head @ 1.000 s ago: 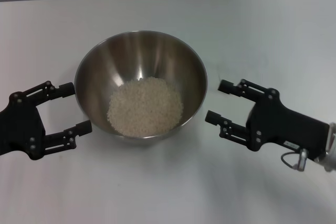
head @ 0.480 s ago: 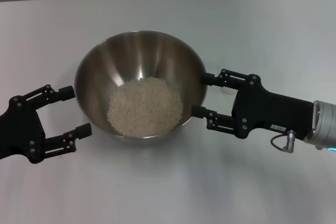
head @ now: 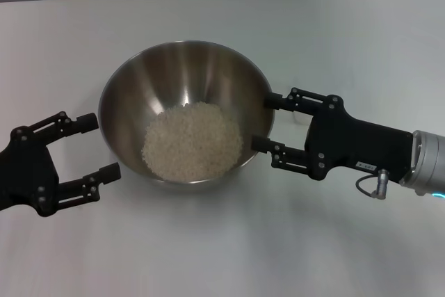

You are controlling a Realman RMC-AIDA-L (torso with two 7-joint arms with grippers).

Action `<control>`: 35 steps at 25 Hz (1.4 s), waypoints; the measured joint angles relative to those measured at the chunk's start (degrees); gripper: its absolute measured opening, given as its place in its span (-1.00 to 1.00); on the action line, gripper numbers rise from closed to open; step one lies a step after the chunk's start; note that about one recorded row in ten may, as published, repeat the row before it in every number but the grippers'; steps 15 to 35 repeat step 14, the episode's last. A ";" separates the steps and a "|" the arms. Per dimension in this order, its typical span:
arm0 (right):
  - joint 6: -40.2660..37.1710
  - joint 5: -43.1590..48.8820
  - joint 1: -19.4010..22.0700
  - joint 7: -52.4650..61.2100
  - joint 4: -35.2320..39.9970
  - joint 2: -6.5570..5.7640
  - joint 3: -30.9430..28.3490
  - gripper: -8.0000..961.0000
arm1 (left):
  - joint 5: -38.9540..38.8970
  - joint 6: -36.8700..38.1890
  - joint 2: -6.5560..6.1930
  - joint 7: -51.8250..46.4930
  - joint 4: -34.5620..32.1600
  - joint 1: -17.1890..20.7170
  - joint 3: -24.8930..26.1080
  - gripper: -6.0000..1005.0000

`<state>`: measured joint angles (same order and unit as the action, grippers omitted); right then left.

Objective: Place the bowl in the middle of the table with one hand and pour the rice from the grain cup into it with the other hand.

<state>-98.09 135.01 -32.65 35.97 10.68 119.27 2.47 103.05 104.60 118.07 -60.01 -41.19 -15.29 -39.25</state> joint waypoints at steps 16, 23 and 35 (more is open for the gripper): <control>0.20 -0.01 -0.49 0.27 0.04 0.00 0.34 0.40 | -0.05 0.08 0.03 0.52 0.06 0.00 0.10 0.65; 0.20 -0.01 -0.49 0.27 0.04 0.00 0.34 0.40 | -0.05 0.08 0.03 0.52 0.06 0.00 0.10 0.65; 0.20 -0.01 -0.49 0.27 0.04 0.00 0.34 0.40 | -0.05 0.08 0.03 0.52 0.06 0.00 0.10 0.65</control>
